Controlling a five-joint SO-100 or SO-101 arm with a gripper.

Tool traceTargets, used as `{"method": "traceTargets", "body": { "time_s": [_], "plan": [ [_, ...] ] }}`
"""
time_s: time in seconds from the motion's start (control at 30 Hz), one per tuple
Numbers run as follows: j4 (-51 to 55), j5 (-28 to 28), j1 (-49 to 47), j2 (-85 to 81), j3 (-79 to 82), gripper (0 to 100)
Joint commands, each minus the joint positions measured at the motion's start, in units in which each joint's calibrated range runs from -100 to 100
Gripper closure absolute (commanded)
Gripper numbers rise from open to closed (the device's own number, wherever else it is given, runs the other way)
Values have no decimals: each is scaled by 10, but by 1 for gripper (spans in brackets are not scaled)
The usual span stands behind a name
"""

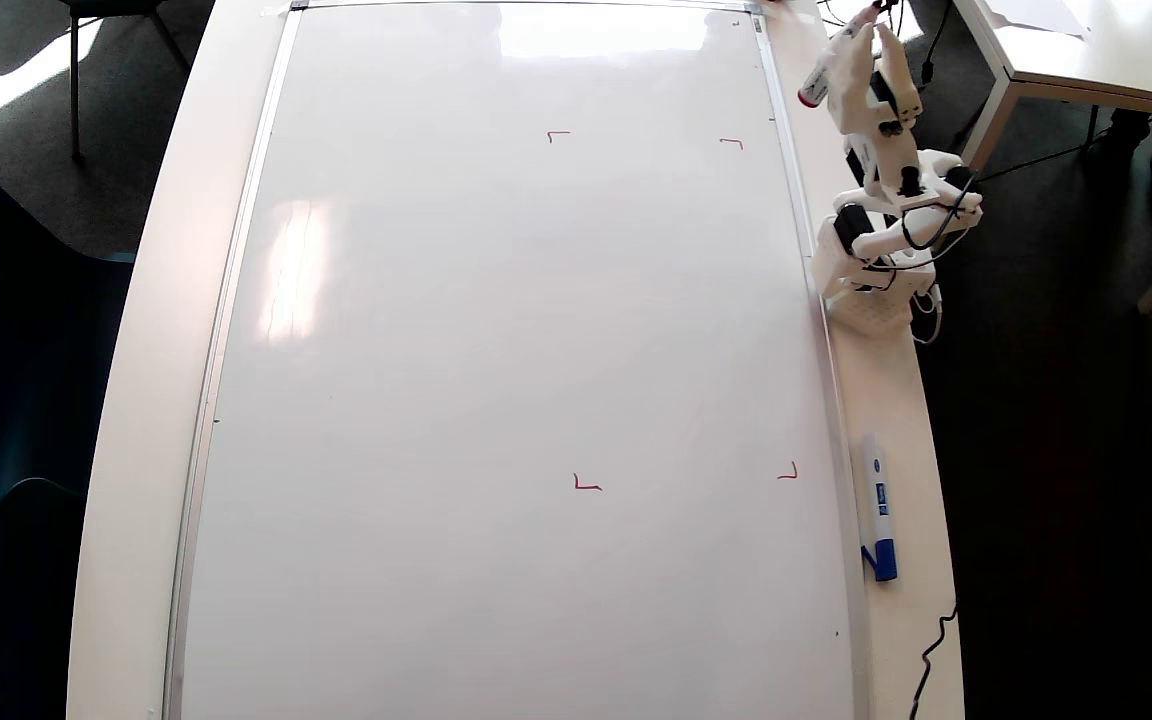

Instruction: Draw on a whiteboard a robot head using a pen attached to the gripper

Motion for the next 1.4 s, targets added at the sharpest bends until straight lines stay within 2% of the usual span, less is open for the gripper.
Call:
{"method": "traceTargets", "body": {
  "time_s": [0.0, 1.07, 1.37],
  "plan": [
    [-2, -2, -16, 100, -60, 99],
    [-2, -3, -50, 471, -75, 99],
    [-2, -2, -52, 669, -303, 99]
  ]
}}
